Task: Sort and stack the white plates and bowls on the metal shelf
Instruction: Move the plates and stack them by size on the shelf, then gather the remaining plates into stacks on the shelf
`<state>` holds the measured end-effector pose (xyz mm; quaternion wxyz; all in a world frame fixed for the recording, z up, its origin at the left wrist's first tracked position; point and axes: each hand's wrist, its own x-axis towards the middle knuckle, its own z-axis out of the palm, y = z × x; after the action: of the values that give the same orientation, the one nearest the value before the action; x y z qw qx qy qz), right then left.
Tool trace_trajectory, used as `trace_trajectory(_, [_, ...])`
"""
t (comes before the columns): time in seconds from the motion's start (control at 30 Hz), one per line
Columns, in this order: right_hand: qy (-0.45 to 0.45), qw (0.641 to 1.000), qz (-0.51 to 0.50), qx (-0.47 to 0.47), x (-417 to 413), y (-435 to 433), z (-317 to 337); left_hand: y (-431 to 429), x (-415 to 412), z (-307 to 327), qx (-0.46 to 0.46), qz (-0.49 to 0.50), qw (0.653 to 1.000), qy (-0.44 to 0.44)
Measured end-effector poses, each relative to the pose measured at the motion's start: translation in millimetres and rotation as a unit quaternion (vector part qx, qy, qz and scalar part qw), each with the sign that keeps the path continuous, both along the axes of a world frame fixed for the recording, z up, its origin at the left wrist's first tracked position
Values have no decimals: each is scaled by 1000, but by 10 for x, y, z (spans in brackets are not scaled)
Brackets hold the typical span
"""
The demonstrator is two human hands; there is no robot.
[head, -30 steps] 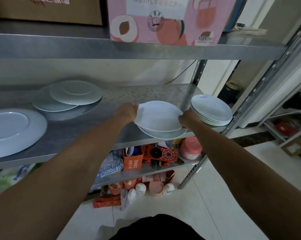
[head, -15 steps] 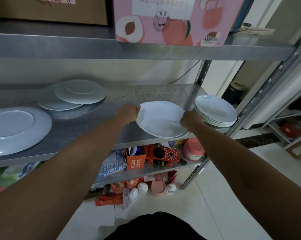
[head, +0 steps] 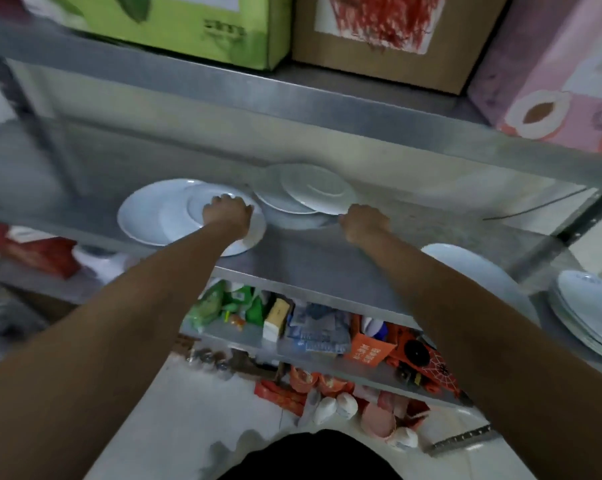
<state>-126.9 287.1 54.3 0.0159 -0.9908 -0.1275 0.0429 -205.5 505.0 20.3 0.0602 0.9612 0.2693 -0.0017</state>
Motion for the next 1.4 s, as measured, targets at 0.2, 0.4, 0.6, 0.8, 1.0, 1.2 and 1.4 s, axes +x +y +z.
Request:
trace_trajectory(0.2, [18,990,142,-14,-391,1162,-308,940,-675,-234,22,78,994,80])
trace_trajectory(0.4, [98,986,138,-9,-529,1655,-567,1235,-865,-470,-45,59,995,66])
trace_trajectory(0.6, [102,964,231,-87,-517,1743,-648,1312,-635,-533,-84,60,995,13])
trace_trajectory(0.8, [69,963,240,-106,-513,1740,-723,1368,-408,-476,-259,221,930,-137])
trace_trajectory(1.0, [-67,957,264,-105,-469,1681,-704,1290,-268,-325,-408,293,820,-275])
trace_trajectory(1.2, [-269,939,211,-45,-387,1480,-336,1123,-49,-73,-411,225,807,-359])
trace_trajectory(1.4, [-205,959,77,182,38,970,-84,726,197,-57,-470,176,822,-270])
